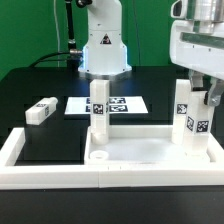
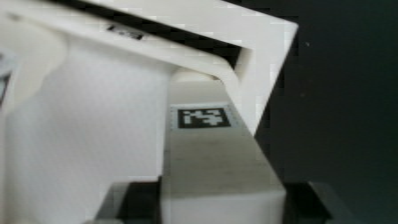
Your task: Assemble desk
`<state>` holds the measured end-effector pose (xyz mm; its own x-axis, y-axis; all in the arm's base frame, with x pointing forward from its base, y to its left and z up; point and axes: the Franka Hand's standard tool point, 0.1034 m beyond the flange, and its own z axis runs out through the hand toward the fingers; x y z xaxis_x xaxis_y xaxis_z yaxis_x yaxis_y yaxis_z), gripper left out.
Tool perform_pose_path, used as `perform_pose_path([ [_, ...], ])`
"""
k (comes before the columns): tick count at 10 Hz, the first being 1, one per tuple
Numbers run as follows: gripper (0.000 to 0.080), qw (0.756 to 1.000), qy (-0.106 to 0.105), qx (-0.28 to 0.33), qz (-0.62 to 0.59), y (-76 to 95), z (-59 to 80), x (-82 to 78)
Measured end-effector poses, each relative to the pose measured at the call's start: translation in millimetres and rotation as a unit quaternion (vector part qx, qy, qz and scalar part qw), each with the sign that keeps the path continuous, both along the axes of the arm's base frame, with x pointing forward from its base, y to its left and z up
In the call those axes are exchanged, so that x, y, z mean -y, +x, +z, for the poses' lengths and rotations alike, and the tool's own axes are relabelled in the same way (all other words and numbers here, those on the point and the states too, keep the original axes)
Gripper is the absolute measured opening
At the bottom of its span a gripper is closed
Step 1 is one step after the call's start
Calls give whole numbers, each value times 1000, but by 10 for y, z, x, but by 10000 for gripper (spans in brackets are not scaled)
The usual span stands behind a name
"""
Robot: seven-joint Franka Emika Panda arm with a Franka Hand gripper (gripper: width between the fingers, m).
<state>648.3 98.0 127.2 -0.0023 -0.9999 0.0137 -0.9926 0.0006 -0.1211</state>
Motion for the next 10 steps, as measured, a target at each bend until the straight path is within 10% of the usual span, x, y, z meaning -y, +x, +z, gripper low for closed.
perform_pose_path([
  [2,292,991,46,31,-124,-9,-6,-13],
  [6,294,982,56,34,-180,-5,-8,-26],
  [8,557,982,55,34,-177,-8,-20,-23],
  [10,635,989,46,48,-131,25,-7,10],
])
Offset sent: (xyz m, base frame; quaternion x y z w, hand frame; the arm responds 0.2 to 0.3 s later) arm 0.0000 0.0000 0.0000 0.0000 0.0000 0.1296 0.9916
